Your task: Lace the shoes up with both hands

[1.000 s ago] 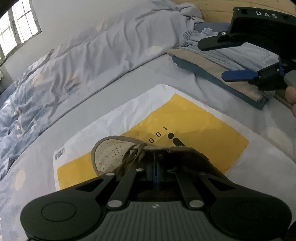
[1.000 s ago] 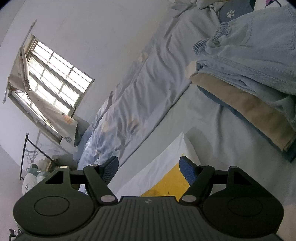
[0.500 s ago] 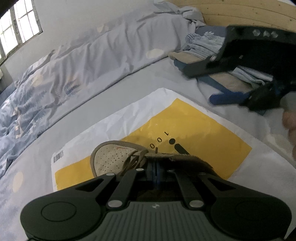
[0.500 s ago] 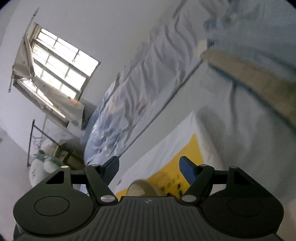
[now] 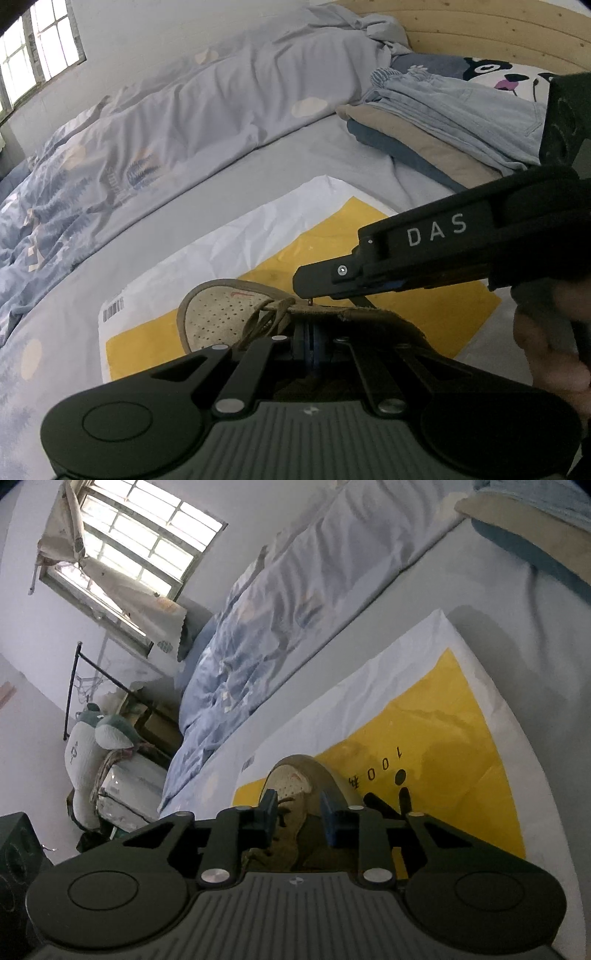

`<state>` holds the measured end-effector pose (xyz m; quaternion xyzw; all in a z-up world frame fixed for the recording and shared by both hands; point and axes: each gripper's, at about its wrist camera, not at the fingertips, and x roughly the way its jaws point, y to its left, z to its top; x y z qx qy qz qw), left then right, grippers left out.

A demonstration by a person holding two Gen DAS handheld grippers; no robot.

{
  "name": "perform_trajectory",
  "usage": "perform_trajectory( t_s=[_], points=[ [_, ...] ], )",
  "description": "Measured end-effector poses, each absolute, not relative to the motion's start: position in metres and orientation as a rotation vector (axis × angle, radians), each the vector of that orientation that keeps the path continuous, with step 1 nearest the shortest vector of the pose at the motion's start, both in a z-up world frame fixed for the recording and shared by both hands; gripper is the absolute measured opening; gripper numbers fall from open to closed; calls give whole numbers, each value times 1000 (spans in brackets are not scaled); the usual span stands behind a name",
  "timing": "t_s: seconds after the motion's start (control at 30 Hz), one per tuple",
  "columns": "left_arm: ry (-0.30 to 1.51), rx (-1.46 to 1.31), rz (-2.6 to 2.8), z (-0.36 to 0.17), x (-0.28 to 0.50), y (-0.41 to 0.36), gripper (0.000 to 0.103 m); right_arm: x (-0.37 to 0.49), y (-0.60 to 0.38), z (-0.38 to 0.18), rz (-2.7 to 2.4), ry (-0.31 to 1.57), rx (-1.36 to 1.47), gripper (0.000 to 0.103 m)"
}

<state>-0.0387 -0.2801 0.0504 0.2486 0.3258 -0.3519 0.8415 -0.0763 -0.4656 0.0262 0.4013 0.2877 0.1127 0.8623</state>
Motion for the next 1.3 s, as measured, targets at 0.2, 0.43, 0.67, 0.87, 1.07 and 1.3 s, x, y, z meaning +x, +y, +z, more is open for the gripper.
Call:
perform_trajectory(
  t_s=[0.2,0.43,0.67,0.87,1.07,1.3],
  points=[
    [691,520,-743,51,-38,-280,0,-71,-464,22,254,606,872,20],
    [693,508,-741,50,-38,-280,0,-71,-459,23,265,588,871,2],
    [694,481,-726,51,-36,-275,8,-75,-457,26,234,552,865,2],
    [680,462,-713,58,-39,-267,9,-81,-462,37,185,503,816,2],
    [660,430,-667,69,-44,-254,9,-99,-486,56,38,365,785,2],
    [648,327,-637,84,-55,-232,12,-121,-535,61,-256,271,800,2]
  ],
)
